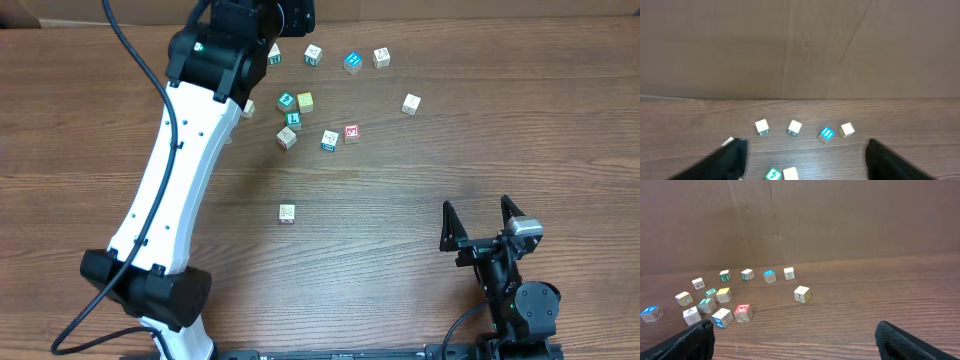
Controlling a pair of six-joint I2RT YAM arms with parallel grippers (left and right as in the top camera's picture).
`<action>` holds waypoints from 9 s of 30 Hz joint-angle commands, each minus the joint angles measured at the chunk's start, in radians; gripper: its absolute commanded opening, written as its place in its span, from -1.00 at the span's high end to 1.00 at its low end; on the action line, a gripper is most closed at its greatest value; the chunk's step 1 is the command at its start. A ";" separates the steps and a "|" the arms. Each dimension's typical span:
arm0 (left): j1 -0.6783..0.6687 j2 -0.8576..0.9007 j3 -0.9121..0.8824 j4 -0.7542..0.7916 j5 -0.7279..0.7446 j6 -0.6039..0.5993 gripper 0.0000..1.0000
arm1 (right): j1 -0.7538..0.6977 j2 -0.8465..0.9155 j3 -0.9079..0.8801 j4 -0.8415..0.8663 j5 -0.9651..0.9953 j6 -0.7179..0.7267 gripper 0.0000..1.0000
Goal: Form a horizontal line
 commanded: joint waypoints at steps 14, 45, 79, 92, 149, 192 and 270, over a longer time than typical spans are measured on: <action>0.011 0.350 0.004 -0.176 -0.002 0.026 0.24 | 0.006 -0.010 -0.010 0.006 0.001 -0.008 -1.00; 0.040 0.589 0.004 -0.146 -0.009 0.130 -0.12 | 0.006 -0.010 -0.010 0.006 0.001 -0.008 -1.00; 0.059 0.602 0.004 -0.113 -0.001 0.132 0.02 | 0.006 -0.010 -0.010 0.006 0.001 -0.008 -1.00; 0.065 0.640 0.003 -0.077 0.000 0.149 -0.01 | 0.006 -0.010 -0.010 0.006 0.001 -0.008 -1.00; 0.060 0.178 -0.035 -0.896 0.183 -0.024 0.92 | 0.006 -0.010 -0.010 0.006 0.001 -0.008 -1.00; 0.035 0.172 -0.634 -0.488 0.113 -0.196 0.72 | 0.006 -0.010 -0.010 0.006 0.001 -0.008 -1.00; 0.037 0.173 -0.660 -0.472 0.096 -0.054 0.59 | 0.006 -0.010 -0.010 0.006 0.001 -0.008 -1.00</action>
